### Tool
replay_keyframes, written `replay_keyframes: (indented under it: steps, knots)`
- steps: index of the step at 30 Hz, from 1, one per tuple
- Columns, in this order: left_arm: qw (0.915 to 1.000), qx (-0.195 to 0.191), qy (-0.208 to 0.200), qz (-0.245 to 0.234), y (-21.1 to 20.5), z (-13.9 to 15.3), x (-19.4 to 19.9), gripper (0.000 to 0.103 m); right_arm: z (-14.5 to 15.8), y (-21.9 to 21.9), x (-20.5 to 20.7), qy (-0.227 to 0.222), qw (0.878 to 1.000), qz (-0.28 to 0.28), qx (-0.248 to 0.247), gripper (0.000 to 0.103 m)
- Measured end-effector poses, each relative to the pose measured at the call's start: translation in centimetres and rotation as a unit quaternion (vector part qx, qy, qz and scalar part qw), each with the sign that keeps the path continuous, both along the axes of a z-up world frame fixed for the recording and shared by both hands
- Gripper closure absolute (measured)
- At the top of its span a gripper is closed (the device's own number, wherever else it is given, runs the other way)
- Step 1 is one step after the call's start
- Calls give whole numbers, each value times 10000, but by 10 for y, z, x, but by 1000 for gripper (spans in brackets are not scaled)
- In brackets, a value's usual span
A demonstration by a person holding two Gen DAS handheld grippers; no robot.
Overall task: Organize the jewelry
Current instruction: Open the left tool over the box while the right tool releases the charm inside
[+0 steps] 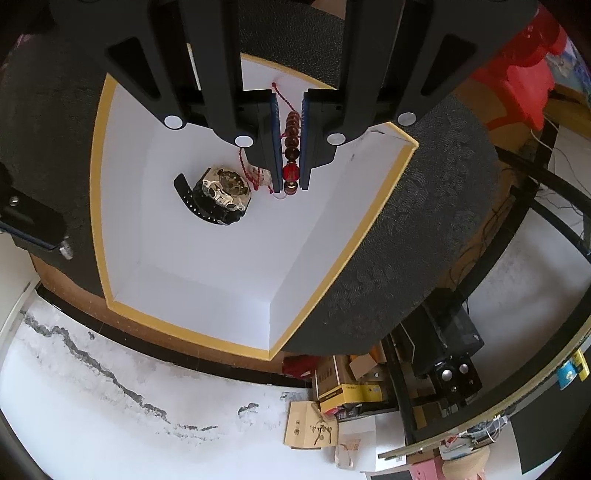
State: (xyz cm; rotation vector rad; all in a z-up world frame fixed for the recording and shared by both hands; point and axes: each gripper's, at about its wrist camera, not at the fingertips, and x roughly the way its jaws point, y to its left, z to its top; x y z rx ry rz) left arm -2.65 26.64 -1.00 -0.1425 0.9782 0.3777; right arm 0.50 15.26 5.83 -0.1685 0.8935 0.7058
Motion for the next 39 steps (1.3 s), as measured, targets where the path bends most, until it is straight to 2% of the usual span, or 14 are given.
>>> replay_keyframes:
  steps: [8,10,11,13,14,17,25,30,39]
  knots:
    - [9999,-113,71,95,3,-12,6,94,0,0,0,-2,10000,-14,9,97]
    - [9998,-137,37,102,4,-12,5,90,0,0,0,-2,10000,-14,13,97]
    - [9999,-124,22,115,5,-11,5,82,0,0,0,-6,10000,-12,8,97]
    - [9998,-124,-42,169,6,-9,4,11,0,0,0,0,10000,-14,14,97]
    - [9997,-108,-111,204,5,-7,2,8,0,0,0,1,10000,-18,13,97]
    - [9998,70,-91,173,2,-4,1,9,2,0,0,-7,10000,-18,29,97]
    - [9999,14,-18,141,0,-5,-15,9,3,8,1,19,10000,44,-23,97]
    - [9997,87,-62,196,-5,-3,-39,8,-21,20,9,101,9995,95,-274,97]
    - [9997,-38,-169,148,-17,-1,-69,8,-63,46,24,195,9973,139,-695,97]
